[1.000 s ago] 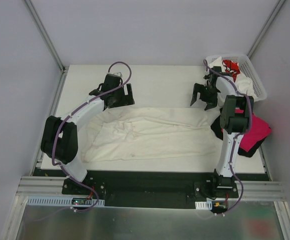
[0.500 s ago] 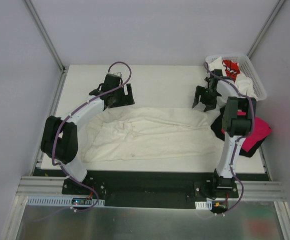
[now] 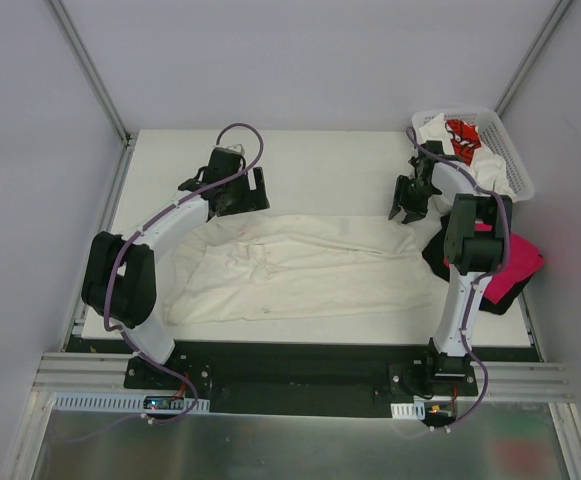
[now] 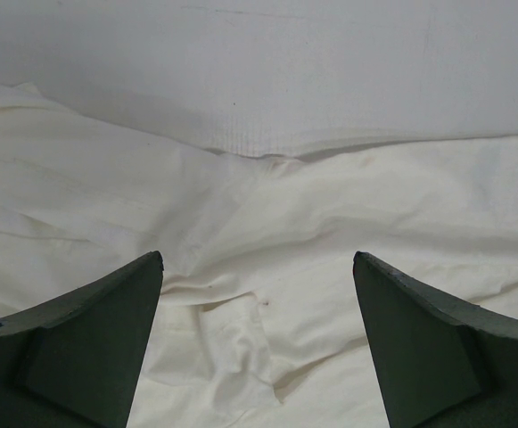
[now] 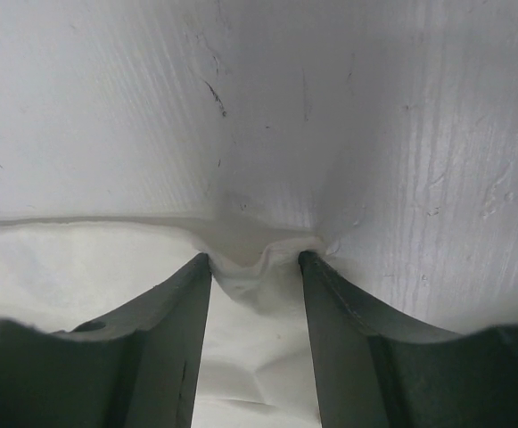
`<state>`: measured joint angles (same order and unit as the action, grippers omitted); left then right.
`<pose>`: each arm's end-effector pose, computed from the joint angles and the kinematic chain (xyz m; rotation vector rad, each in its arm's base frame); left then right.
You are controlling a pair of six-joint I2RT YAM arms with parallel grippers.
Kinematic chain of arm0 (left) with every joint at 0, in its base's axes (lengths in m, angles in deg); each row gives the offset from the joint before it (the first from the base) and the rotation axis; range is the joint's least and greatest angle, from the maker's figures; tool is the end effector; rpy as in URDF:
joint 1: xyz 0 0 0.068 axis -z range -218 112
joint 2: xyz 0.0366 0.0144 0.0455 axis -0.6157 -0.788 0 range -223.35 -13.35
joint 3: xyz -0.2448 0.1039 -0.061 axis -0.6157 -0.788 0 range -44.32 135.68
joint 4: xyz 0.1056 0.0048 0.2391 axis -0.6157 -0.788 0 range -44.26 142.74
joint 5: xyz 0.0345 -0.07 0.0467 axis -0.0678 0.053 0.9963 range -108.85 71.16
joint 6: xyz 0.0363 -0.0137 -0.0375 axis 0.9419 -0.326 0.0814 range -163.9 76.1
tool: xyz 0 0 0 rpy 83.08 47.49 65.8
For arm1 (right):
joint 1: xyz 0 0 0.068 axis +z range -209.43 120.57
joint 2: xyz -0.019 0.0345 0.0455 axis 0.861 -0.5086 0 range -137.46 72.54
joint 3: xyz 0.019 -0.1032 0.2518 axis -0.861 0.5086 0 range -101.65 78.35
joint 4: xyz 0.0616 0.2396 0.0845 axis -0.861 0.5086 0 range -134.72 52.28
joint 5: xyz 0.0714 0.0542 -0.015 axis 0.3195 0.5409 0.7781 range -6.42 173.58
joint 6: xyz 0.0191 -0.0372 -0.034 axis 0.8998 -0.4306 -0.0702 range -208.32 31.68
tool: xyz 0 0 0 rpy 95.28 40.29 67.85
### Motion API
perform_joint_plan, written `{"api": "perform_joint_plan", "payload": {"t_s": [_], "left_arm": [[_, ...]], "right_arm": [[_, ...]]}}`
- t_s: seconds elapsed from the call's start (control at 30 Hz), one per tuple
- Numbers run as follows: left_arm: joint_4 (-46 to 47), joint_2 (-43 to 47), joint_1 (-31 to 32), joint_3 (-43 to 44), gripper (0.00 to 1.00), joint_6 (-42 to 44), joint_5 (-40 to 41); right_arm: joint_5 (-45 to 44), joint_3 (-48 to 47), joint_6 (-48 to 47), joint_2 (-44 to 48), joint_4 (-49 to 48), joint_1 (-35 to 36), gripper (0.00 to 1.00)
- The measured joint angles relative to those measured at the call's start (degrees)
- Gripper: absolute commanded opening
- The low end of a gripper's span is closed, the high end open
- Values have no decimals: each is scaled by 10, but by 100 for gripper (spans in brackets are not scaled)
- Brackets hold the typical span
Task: Fold and stack the t-shirts
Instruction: Grap the side of the flattened tshirt furthest away from the robot with both arms
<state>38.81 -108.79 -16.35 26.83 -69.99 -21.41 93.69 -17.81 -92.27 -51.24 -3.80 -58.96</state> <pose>0.3517 -0.1414 0.2624 -0.0637 2.2840 -0.4955 0.4515 0.0099 0.1710 -0.1520 2.7500 0.2276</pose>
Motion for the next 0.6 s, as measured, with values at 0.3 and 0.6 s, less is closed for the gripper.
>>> {"api": "perform_joint_plan", "payload": {"t_s": [0.3, 0.6], "left_arm": [[0, 0, 0, -3, 87, 0, 0], [0, 5, 0, -5, 87, 0, 0]], "right_arm": [[-3, 0, 5, -1, 0, 2, 37], [-6, -37, 3, -21, 18, 2, 49]]}}
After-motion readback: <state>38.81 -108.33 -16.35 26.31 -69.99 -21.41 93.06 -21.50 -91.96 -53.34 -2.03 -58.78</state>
